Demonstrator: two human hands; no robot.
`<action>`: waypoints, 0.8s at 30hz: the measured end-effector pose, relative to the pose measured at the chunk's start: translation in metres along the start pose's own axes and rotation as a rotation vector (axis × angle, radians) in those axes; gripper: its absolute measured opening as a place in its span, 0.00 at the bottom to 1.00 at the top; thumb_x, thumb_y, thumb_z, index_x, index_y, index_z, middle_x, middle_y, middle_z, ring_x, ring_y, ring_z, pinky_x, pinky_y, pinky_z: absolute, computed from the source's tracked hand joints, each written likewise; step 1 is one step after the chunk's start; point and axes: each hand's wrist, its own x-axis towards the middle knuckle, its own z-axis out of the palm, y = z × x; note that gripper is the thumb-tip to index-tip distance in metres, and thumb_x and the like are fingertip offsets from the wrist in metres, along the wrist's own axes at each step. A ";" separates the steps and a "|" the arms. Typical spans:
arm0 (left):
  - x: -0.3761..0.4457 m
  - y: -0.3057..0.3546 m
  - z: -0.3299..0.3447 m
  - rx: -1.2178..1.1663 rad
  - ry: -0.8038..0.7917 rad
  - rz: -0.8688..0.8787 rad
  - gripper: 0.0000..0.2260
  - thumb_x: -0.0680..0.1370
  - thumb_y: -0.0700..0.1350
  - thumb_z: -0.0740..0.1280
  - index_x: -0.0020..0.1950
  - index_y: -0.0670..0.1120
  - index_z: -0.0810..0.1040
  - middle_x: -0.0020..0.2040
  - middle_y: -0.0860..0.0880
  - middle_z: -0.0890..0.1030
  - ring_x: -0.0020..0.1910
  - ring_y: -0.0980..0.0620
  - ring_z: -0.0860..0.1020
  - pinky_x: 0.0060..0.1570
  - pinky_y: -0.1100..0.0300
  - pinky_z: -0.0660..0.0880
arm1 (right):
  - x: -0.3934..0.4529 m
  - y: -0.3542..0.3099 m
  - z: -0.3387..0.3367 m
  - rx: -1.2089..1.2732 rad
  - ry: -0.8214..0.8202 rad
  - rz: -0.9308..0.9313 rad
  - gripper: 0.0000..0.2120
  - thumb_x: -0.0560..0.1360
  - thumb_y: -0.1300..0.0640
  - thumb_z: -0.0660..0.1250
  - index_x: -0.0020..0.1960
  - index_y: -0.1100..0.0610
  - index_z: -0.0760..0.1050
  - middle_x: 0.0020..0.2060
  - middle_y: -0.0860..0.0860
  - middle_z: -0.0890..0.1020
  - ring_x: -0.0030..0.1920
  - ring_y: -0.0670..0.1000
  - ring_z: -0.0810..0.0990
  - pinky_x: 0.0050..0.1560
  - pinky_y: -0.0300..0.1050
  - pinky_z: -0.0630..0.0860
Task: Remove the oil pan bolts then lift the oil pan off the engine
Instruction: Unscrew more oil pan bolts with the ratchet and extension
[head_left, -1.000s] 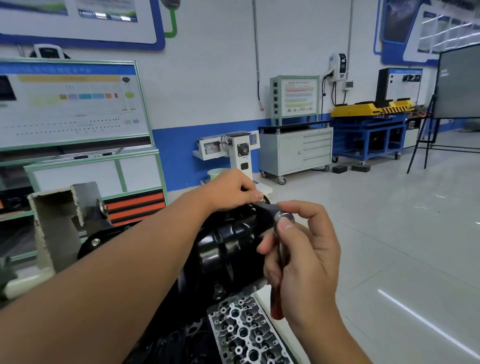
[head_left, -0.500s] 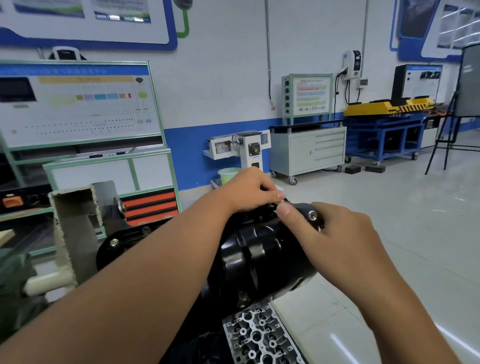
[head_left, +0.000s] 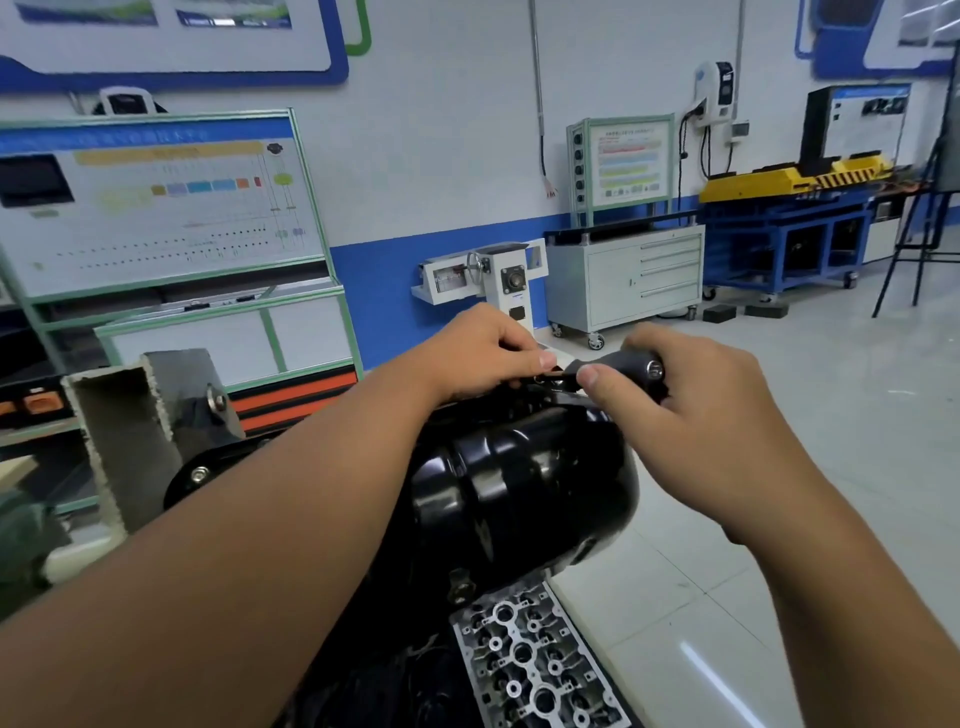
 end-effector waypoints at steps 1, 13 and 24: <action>0.000 0.000 0.001 -0.005 -0.006 -0.001 0.09 0.78 0.51 0.73 0.46 0.48 0.89 0.42 0.43 0.86 0.42 0.46 0.82 0.54 0.41 0.80 | 0.000 0.000 0.000 0.009 -0.001 -0.017 0.16 0.74 0.38 0.65 0.37 0.49 0.74 0.30 0.45 0.78 0.37 0.44 0.75 0.34 0.43 0.64; 0.021 -0.002 -0.019 0.113 0.160 -0.075 0.10 0.81 0.43 0.70 0.43 0.39 0.85 0.30 0.51 0.83 0.23 0.61 0.70 0.28 0.67 0.68 | -0.008 0.018 -0.011 -0.060 0.023 -0.106 0.10 0.69 0.62 0.78 0.43 0.49 0.81 0.35 0.39 0.76 0.47 0.37 0.74 0.42 0.24 0.65; 0.016 -0.018 -0.023 0.035 0.058 -0.271 0.07 0.79 0.44 0.71 0.44 0.43 0.87 0.35 0.51 0.84 0.30 0.52 0.69 0.26 0.61 0.66 | -0.007 0.015 0.016 -0.010 0.112 0.005 0.15 0.80 0.42 0.64 0.64 0.45 0.79 0.39 0.40 0.83 0.46 0.44 0.81 0.50 0.43 0.76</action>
